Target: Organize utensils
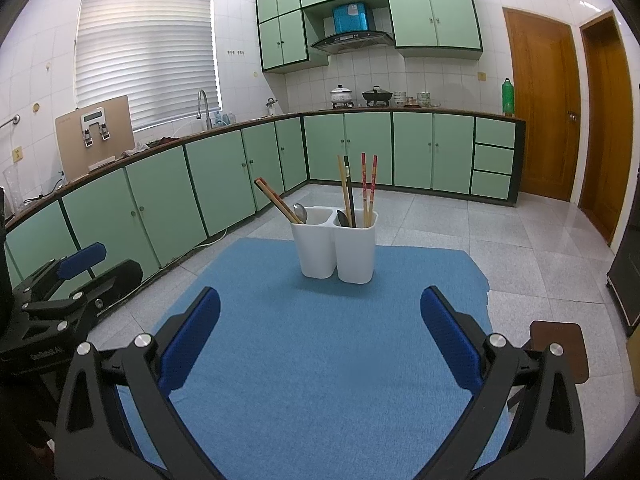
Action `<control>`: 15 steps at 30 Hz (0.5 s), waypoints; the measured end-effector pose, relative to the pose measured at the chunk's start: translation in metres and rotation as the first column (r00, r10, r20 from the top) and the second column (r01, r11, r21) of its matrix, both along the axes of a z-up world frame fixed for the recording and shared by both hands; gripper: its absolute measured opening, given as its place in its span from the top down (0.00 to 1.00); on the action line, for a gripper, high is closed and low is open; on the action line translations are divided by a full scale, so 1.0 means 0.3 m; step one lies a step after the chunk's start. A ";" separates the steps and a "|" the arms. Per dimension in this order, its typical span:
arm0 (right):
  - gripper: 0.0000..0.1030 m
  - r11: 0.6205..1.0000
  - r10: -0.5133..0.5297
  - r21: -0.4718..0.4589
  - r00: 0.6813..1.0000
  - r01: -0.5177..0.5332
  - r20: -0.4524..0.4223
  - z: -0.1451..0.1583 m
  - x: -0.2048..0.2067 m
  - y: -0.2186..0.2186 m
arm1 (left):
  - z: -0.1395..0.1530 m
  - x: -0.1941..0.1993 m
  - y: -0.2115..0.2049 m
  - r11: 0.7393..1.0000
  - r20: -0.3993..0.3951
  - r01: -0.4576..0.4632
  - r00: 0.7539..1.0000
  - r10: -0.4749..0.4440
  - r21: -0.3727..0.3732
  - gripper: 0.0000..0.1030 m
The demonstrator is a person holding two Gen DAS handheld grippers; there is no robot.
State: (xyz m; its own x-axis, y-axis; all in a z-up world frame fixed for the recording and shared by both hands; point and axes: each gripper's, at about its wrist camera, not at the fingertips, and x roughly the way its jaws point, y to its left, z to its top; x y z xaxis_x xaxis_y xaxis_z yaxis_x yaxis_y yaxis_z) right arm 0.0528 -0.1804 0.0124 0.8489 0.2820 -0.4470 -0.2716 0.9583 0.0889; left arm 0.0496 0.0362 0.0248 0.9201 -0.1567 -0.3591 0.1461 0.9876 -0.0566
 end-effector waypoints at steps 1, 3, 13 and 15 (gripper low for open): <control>0.06 1.000 -0.001 0.000 1.000 0.001 -0.001 -0.002 0.003 -0.005 | 0.000 0.002 0.000 1.000 -0.001 0.000 1.000 0.000 0.001 0.06; 0.06 1.000 -0.003 -0.001 1.000 0.003 -0.003 -0.007 0.008 -0.004 | -0.001 0.001 0.001 1.000 -0.004 0.003 1.000 -0.003 -0.002 0.06; 0.05 1.000 -0.009 -0.009 1.000 0.009 -0.010 -0.026 0.010 -0.011 | -0.010 0.014 0.008 1.000 -0.015 0.002 1.000 -0.002 -0.018 0.06; 0.05 1.000 -0.008 -0.008 1.000 0.008 -0.011 -0.024 0.007 -0.012 | -0.011 0.015 0.006 1.000 -0.017 0.000 1.000 0.000 -0.016 0.06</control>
State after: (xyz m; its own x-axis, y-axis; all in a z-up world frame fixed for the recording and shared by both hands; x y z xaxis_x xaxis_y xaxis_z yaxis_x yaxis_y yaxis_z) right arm 0.0550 -0.1839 0.0052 0.8462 0.2713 -0.4586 -0.2625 0.9612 0.0842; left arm 0.0543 0.0381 0.0215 0.9137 -0.1625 -0.3724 0.1448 0.9866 -0.0752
